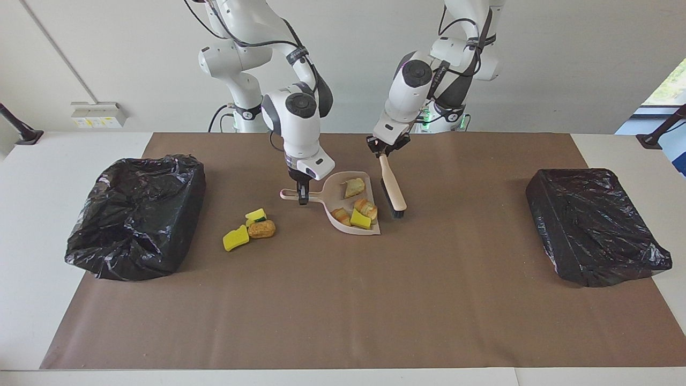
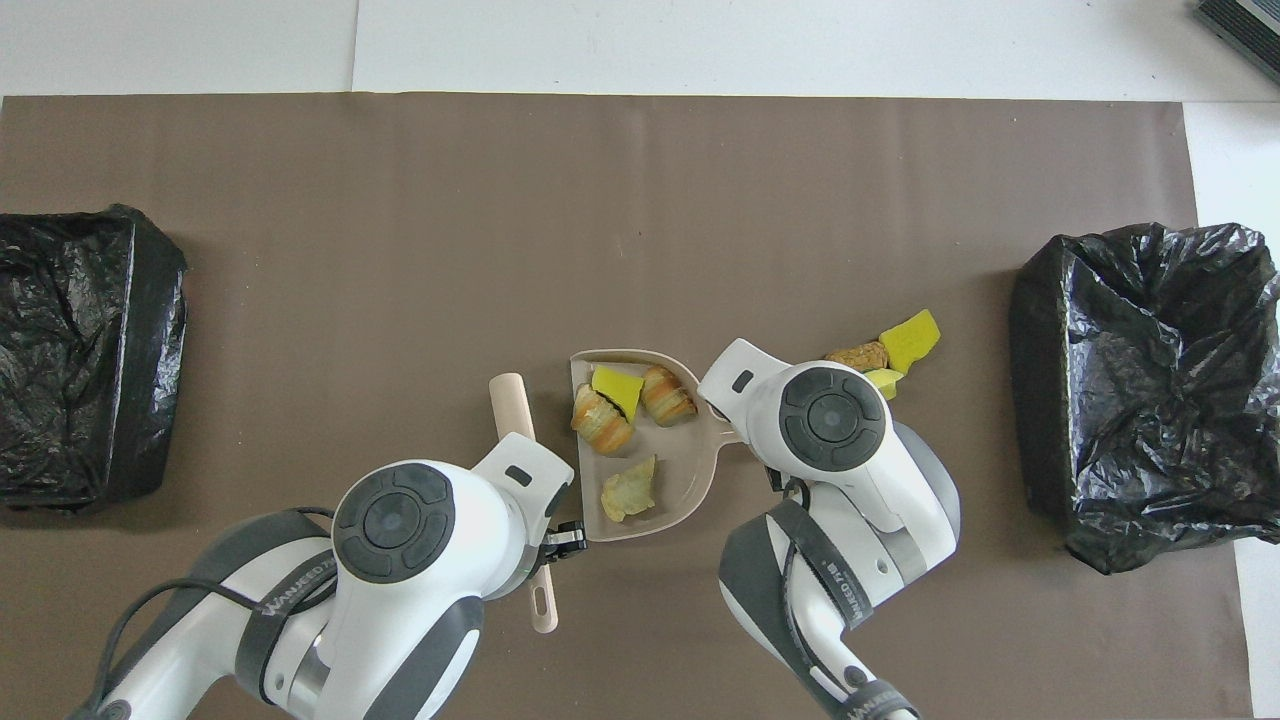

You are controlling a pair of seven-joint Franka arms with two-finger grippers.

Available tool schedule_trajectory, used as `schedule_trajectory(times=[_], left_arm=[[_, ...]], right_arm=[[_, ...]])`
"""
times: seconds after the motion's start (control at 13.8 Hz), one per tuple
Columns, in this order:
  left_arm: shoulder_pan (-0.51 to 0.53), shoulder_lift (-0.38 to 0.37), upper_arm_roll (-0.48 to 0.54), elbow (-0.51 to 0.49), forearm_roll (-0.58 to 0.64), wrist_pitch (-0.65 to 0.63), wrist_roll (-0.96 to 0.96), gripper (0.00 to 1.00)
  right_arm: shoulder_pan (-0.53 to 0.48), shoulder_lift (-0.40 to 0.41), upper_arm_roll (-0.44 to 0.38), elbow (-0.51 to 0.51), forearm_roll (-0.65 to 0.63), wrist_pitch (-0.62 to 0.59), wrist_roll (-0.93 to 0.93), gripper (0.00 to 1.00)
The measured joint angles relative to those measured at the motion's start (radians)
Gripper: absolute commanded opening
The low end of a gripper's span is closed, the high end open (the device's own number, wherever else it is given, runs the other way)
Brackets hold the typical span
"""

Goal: Sweep and dump trash in bin

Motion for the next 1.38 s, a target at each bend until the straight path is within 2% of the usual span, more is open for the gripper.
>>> schedule_trajectory(times=[0.29,0.58,0.8,0.95,1.38], left_arm=[[0.034,-0.054,0.002,0.016,0.006,-0.092,0.02,0.0],[0.039,-0.054,-0.002,0.012,0.006,-0.098,0.023,0.0],[0.024,-0.066,-0.018,-0.001,0.006,-0.098,0.022,0.0],[-0.036,-0.076,-0.021,-0.032,0.006,-0.088,-0.016,0.0],[-0.284,-0.077,-0.032,-0.179,0.006,0.1,-0.238,0.0]], right_arm=[[-0.037,-0.017,-0.001,0.03,0.0,-0.059,0.016,0.0],[-0.164,-0.07,-0.004,0.157,0.0,-0.201,0.016,0.0],[-0.279,-0.086,-0.008,0.251,0.0,-0.24,0.0,0.0],[-0.383,-0.094,-0.012,0.267,0.0,-0.241,-0.073,0.0],[-0.769,-0.093,-0.021,0.277,0.0,-0.186,-0.431,0.0]])
